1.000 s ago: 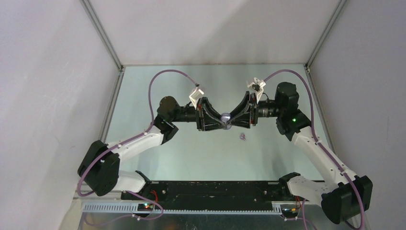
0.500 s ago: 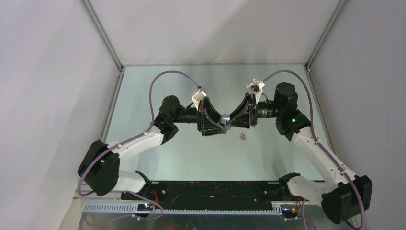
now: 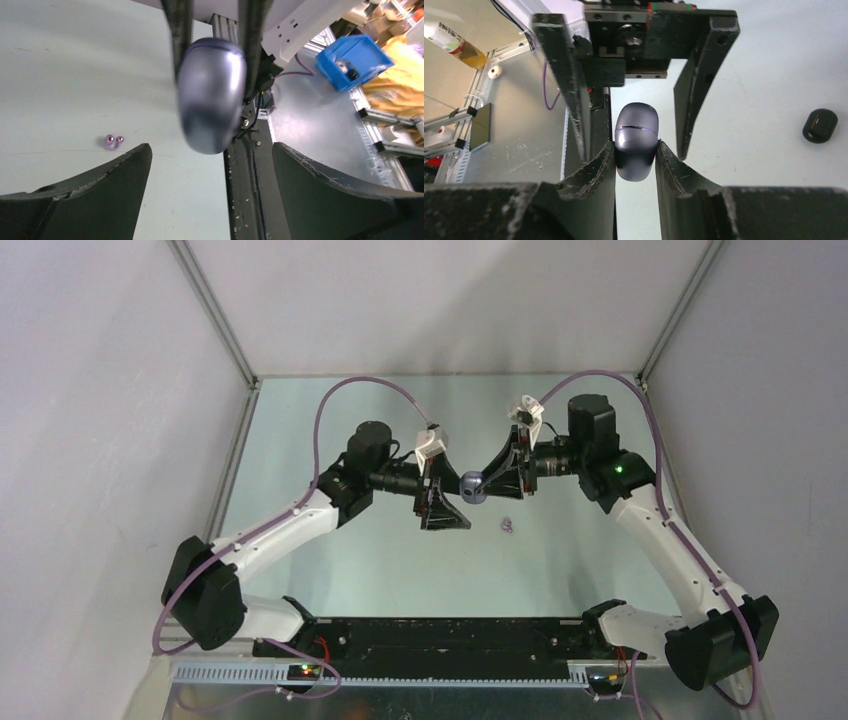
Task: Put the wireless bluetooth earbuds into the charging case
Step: Open the charging case.
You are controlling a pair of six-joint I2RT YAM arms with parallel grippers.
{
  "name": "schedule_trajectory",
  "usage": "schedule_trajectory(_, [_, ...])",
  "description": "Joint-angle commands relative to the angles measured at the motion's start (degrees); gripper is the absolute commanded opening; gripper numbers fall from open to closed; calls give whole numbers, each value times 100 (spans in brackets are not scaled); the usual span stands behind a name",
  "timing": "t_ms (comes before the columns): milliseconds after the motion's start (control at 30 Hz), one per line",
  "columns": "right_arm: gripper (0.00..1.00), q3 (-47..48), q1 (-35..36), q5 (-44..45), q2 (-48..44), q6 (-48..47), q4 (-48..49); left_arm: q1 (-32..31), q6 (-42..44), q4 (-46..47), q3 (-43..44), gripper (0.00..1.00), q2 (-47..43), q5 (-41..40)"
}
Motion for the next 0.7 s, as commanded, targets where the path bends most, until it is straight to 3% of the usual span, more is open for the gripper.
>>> schedule_trajectory(0, [0, 354, -28, 93, 199, -970, -1122, -164, 2049, -1977, 583, 99, -283, 174])
schedule_trajectory(433, [0, 361, 103, 322, 325, -1931, -1977, -667, 4485, -4648, 1560, 99, -29, -138])
schedule_trajectory(667, [0, 360, 180, 472, 329, -2254, -2277, -791, 4600, -4944, 1769, 99, 99, -221])
